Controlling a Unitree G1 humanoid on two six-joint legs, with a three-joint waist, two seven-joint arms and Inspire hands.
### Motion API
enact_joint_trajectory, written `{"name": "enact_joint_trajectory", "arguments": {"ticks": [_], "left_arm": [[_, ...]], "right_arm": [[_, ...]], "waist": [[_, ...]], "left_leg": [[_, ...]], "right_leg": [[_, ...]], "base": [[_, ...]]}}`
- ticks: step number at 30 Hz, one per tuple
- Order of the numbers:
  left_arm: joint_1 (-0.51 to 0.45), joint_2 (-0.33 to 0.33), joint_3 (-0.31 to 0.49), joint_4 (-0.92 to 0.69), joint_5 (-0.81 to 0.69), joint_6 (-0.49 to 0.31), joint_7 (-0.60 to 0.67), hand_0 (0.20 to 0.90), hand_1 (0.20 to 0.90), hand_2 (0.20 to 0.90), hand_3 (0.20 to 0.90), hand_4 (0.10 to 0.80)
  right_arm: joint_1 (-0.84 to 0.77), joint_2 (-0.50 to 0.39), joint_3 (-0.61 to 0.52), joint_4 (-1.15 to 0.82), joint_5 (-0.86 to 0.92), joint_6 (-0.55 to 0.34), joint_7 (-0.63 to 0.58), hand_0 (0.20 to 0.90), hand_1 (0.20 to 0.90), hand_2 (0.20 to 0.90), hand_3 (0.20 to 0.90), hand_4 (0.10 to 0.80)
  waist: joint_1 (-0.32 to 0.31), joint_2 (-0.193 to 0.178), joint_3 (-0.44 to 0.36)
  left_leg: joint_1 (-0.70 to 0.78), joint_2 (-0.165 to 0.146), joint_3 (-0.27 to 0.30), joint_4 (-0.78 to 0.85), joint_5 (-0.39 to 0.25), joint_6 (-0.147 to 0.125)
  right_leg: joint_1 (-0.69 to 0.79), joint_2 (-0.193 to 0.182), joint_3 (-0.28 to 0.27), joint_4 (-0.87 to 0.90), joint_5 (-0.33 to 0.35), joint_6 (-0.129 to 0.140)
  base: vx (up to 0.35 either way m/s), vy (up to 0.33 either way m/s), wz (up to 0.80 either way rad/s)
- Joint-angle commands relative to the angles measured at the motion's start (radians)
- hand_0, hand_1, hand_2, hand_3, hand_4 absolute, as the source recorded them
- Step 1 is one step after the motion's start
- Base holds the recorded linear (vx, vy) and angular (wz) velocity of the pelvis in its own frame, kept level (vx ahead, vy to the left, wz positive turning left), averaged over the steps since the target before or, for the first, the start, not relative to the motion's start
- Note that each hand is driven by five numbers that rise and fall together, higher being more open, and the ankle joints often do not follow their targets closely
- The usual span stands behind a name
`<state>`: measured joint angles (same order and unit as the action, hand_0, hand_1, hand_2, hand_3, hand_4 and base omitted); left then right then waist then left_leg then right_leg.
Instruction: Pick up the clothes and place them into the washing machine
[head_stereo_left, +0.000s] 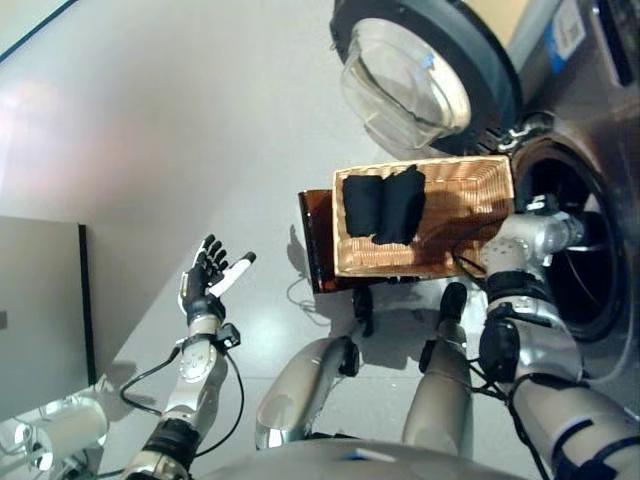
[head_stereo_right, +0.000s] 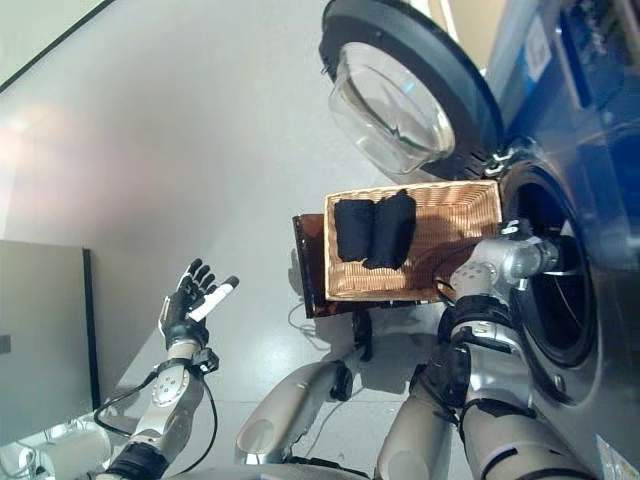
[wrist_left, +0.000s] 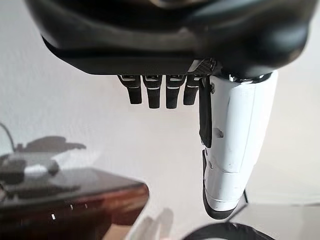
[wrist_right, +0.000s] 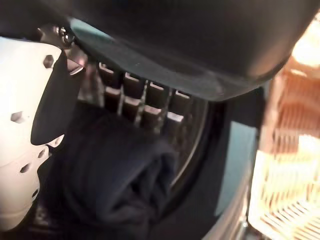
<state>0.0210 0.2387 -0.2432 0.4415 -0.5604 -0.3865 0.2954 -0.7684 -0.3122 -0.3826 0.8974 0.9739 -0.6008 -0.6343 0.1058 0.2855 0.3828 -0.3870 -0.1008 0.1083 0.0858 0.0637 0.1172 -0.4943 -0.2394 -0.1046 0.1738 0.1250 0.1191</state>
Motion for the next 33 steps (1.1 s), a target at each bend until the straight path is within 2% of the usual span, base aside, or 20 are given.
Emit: {"name": "enact_joint_trajectory", "arguments": {"ticks": [1,2,5,10,14,20,27,31,32,33], "left_arm": [[0.007,0.041,0.032,-0.034,-0.017,-0.084,0.018,0.9,0.9,0.9,0.9,0.8],[0.004,0.039,0.03,-0.017,-0.017,-0.079,0.019,0.9,0.9,0.9,0.9,0.8],[0.004,0.033,0.034,-0.004,-0.022,-0.078,0.021,0.9,0.9,0.9,0.9,0.8],[0.001,0.032,0.026,-0.001,-0.029,-0.081,0.014,0.9,0.9,0.9,0.9,0.8],[0.0,0.052,0.033,-0.003,-0.017,-0.074,0.012,0.9,0.9,0.9,0.9,0.8],[-0.004,0.088,0.051,-0.034,0.017,-0.073,0.015,0.9,0.9,0.9,0.9,0.8],[0.006,0.124,0.054,-0.117,0.044,-0.08,0.015,0.9,0.9,0.9,0.9,0.8],[-0.004,0.14,0.07,-0.177,0.055,-0.094,0.029,0.9,0.9,0.9,0.9,0.8],[-0.008,0.14,0.074,-0.182,0.056,-0.096,0.032,0.9,0.9,0.9,0.9,0.8],[-0.012,0.141,0.076,-0.19,0.058,-0.099,0.037,0.9,0.9,0.9,0.9,0.8]], "right_arm": [[0.005,-0.026,0.069,-0.044,-0.007,-0.073,0.076,0.9,0.9,0.9,0.9,0.8],[0.032,0.022,0.091,-0.018,0.02,-0.062,0.101,0.9,0.9,0.9,0.9,0.8],[0.073,0.083,0.138,0.008,0.032,-0.038,0.136,0.9,0.9,0.9,0.9,0.8],[0.111,0.143,0.219,0.07,0.022,0.028,0.172,0.9,0.9,0.9,0.9,0.8],[0.103,0.148,0.334,0.19,-0.097,0.164,0.171,0.9,0.9,0.9,0.9,0.8],[0.044,0.144,0.448,0.302,-0.247,0.288,0.203,0.9,0.9,0.9,0.9,0.8],[-0.062,0.11,0.477,0.412,-0.379,0.357,0.18,0.9,0.9,0.9,0.9,0.8],[-0.095,0.093,0.449,0.433,-0.359,0.354,0.172,0.9,0.9,0.9,0.9,0.8],[-0.101,0.086,0.446,0.439,-0.352,0.353,0.167,0.9,0.9,0.9,0.9,0.8],[-0.111,0.083,0.44,0.445,-0.347,0.351,0.162,0.9,0.9,0.9,0.9,0.8]], "waist": [[0.024,0.011,-0.072],[0.021,0.001,-0.066],[0.018,-0.02,-0.059],[0.019,-0.058,-0.048],[0.03,-0.097,-0.043],[0.067,-0.144,-0.029],[0.119,-0.16,-0.001],[0.153,-0.167,0.01],[0.16,-0.173,0.006],[0.166,-0.176,0.008]], "left_leg": [[-0.078,0.053,-0.082,0.07,0.001,-0.125],[-0.072,0.054,-0.083,0.069,-0.004,-0.128],[-0.073,0.058,-0.082,0.071,-0.003,-0.127],[-0.076,0.066,-0.088,0.08,-0.002,-0.129],[-0.08,0.074,-0.098,0.091,0.0,-0.131],[-0.106,0.075,-0.118,0.108,0.004,-0.134],[-0.157,0.067,-0.142,0.131,0.007,-0.136],[-0.193,0.062,-0.164,0.133,0.009,-0.145],[-0.189,0.06,-0.172,0.133,-0.016,-0.152],[-0.195,0.06,-0.174,0.131,-0.016,-0.155]], "right_leg": [[0.047,-0.027,0.011,0.058,-0.088,-0.005],[0.051,-0.024,0.007,0.065,-0.098,-0.007],[0.052,-0.019,0.003,0.063,-0.093,-0.011],[0.059,-0.014,-0.007,0.063,-0.088,-0.016],[0.066,-0.011,-0.022,0.063,-0.08,-0.022],[0.062,-0.01,-0.045,0.07,-0.079,-0.026],[0.043,-0.018,-0.084,0.096,-0.092,-0.021],[0.029,-0.027,-0.113,0.103,-0.102,-0.018],[0.034,-0.026,-0.11,0.107,-0.13,-0.01],[0.03,-0.027,-0.116,0.109,-0.132,-0.01]], "base": [[0.004,-0.035,0.14],[0.003,-0.031,0.1],[0.003,-0.032,0.08],[-0.008,-0.022,0.03],[-0.006,-0.033,0.09],[-0.016,-0.023,0.14],[-0.011,0.0,0.17],[0.048,-0.026,0.25],[0.138,-0.042,0.22],[0.149,-0.028,0.29]]}}
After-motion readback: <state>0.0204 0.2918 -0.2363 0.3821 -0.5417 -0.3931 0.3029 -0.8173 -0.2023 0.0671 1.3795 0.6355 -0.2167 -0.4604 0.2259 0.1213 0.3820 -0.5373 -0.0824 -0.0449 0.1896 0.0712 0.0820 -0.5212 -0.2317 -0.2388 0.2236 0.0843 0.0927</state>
